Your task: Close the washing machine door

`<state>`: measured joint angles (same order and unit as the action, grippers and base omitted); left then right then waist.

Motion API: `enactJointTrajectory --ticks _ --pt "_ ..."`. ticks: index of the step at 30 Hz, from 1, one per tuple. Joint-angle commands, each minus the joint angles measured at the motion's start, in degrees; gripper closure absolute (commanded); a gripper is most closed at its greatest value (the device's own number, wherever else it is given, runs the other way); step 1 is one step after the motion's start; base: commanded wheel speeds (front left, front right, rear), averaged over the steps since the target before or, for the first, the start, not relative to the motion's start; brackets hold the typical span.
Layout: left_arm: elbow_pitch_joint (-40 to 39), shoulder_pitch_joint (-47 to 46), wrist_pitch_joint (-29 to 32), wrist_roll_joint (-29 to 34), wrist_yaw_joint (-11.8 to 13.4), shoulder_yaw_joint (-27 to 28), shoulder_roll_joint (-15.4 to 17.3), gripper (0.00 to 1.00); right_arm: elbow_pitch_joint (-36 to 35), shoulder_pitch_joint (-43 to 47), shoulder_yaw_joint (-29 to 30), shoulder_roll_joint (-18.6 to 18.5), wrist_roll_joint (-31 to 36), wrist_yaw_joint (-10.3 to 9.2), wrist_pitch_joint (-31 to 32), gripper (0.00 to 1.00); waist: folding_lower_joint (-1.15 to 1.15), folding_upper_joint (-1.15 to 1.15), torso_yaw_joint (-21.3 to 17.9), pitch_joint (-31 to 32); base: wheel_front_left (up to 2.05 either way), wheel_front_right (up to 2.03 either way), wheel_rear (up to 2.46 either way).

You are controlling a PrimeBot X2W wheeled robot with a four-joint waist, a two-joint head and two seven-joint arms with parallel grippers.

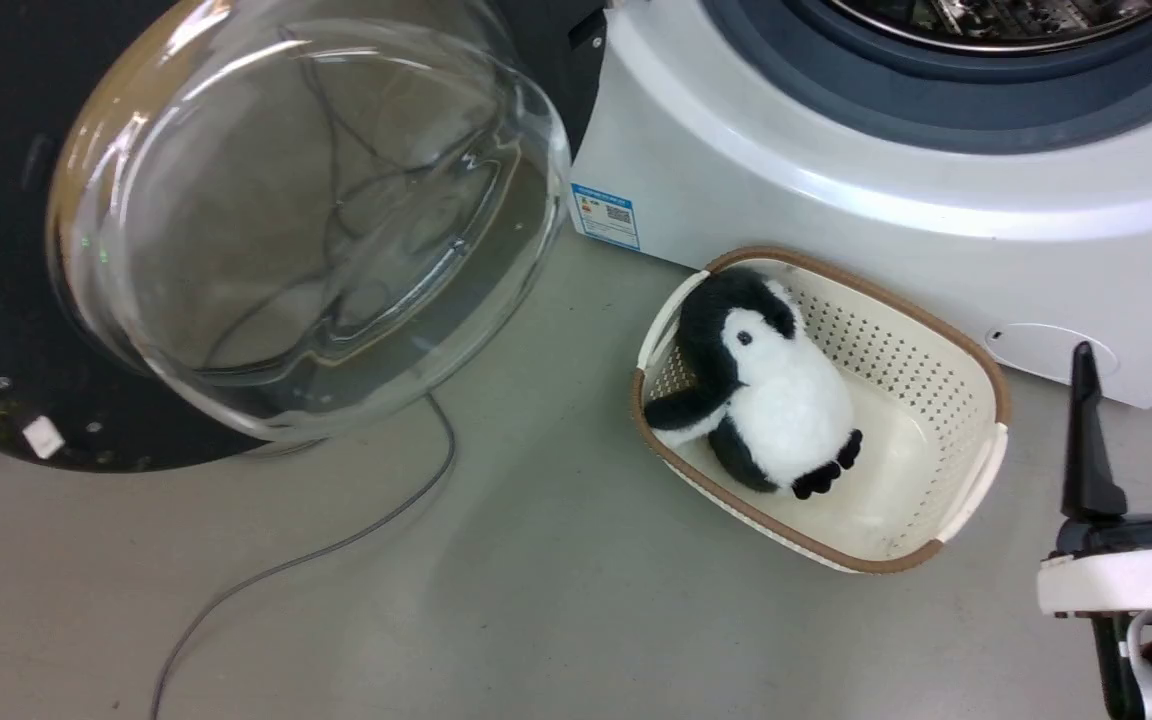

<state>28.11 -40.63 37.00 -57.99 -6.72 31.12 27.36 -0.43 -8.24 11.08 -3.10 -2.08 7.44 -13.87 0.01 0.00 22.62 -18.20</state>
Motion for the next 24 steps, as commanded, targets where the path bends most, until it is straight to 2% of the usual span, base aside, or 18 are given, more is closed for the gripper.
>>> enactJointTrajectory --ticks 1,5,11,18,24 --pt "-0.77 1.41 1.98 -2.23 -0.48 -0.81 -0.05 1.00 -0.16 -0.94 0.49 0.22 -0.44 0.04 -0.60 0.00 -0.01 0.00 0.44 0.00 0.00 0.00 0.00" --pt "-6.83 5.66 6.93 -7.89 -0.73 -4.11 0.53 1.00 0.19 -0.66 1.81 0.23 -1.29 0.05 -1.08 0.00 -0.01 0.00 1.96 0.50 0.00 0.00 0.00" --pt "-17.44 14.39 10.24 -11.35 -0.76 -10.37 1.01 1.00 0.55 -0.12 2.41 0.23 -2.12 0.05 -1.13 0.00 -0.01 0.00 3.20 2.35 0.00 0.00 0.00" --pt "-32.30 25.37 10.67 -14.75 -0.76 -17.47 0.55 1.00 0.34 0.54 3.00 0.23 -2.56 0.05 -1.13 0.00 -0.01 0.00 3.36 3.68 0.00 0.00 0.00" --pt "-44.92 30.55 9.31 -15.84 -0.76 -26.69 -0.11 1.00 0.28 0.99 2.25 0.23 -2.08 0.05 -1.13 0.00 -0.01 0.00 1.40 5.36 0.00 0.00 0.00"
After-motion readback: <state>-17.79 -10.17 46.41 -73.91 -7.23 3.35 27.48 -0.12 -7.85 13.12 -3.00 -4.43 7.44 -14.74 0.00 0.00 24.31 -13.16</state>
